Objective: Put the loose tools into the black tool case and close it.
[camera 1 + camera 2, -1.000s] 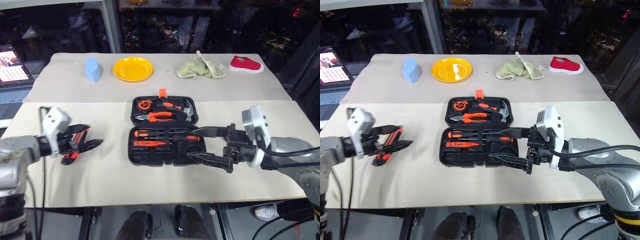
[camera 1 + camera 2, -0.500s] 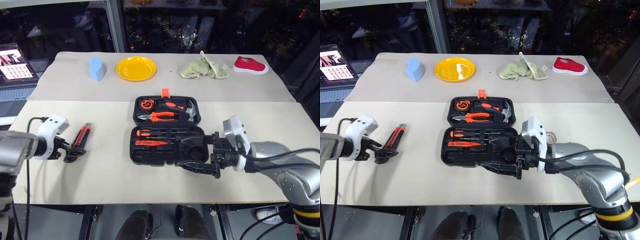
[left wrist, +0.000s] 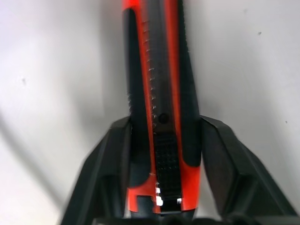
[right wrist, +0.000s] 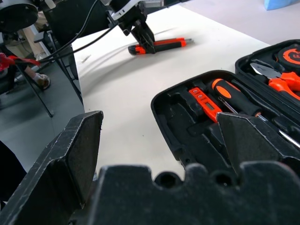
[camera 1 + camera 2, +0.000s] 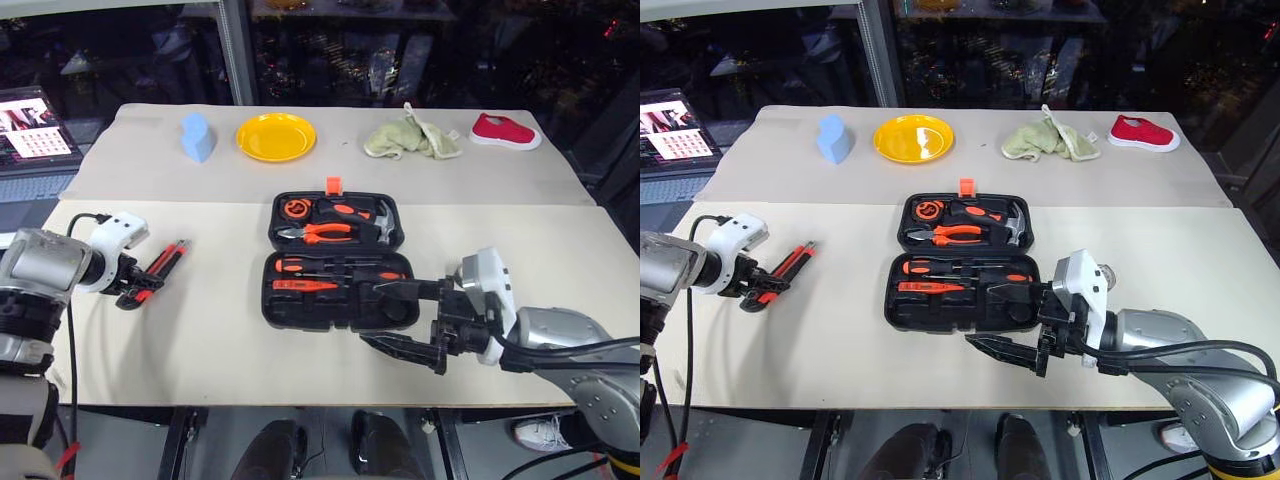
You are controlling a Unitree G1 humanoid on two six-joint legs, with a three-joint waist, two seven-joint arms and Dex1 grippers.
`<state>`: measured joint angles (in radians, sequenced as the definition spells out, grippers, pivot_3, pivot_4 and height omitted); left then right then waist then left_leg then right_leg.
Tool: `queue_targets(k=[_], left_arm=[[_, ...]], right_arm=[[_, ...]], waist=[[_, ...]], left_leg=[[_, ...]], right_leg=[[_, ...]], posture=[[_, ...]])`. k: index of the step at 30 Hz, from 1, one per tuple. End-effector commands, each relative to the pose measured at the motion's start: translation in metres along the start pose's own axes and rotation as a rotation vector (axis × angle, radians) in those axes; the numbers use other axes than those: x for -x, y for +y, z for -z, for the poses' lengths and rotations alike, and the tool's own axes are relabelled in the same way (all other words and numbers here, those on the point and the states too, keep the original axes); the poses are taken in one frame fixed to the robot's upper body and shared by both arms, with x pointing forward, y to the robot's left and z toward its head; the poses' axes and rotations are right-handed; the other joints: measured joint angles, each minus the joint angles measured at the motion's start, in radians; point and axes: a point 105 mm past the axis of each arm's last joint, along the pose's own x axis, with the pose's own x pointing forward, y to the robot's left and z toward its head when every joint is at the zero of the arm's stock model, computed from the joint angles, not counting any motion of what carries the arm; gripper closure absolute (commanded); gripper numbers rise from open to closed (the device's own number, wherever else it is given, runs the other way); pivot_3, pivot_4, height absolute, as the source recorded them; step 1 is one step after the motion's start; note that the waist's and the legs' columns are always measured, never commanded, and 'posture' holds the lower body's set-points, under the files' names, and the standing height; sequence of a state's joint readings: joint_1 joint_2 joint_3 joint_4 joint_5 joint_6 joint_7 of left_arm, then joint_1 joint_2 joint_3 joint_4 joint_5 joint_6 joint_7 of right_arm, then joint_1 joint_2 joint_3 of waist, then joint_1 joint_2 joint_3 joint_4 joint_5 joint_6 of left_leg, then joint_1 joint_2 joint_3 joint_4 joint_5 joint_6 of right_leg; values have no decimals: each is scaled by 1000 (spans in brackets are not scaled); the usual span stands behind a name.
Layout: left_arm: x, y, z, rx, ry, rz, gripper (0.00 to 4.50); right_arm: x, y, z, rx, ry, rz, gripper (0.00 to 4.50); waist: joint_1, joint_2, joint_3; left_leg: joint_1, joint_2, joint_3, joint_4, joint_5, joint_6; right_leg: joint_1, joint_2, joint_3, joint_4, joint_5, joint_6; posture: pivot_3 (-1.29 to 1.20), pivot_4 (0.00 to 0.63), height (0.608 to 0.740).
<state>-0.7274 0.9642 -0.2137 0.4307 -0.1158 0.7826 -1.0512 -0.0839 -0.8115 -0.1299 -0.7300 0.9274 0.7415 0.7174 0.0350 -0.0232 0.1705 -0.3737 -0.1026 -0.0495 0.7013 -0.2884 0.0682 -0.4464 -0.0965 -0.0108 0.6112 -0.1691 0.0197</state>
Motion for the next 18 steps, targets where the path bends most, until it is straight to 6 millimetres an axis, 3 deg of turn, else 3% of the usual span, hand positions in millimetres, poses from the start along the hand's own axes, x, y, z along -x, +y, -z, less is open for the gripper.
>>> queue_targets(k=[1,4,8,13,18], left_arm=[[24,-50,-92,-332,-308,194,2873],[28,-92,-106,-565,-291,344,2873],[28,-146,-103,-813,-231,588,2873],[3,-180,-96,-964,-100,701,2873],[-17,-185,-93,-933,2,683,2873]], right_arm=[[6,5,-7,28,-13,23,0],[7,9,-6,19,-16,45,0],[11,16,-2,3,-12,82,0],[16,20,-1,-5,-17,142,0],[18,21,0,-17,-28,187,0]], waist=[[11,-4,0],[10,-7,0],[-15,-5,-1],[-22,-5,-1],[-23,-5,-1]], left_leg=[[-3,0,-1,2,0,-1],[-19,0,-3,12,4,-5],[-17,-2,2,10,2,-1],[-16,-1,1,10,2,0],[-14,-1,1,12,1,9]], right_leg=[[-2,0,0,0,0,-1],[-13,2,-1,1,3,-1],[-12,1,0,0,4,1],[-11,2,1,0,4,1],[-8,3,2,1,4,1]], posture=[[0,150,740],[0,150,740],[0,150,740],[0,150,740],[0,150,740]])
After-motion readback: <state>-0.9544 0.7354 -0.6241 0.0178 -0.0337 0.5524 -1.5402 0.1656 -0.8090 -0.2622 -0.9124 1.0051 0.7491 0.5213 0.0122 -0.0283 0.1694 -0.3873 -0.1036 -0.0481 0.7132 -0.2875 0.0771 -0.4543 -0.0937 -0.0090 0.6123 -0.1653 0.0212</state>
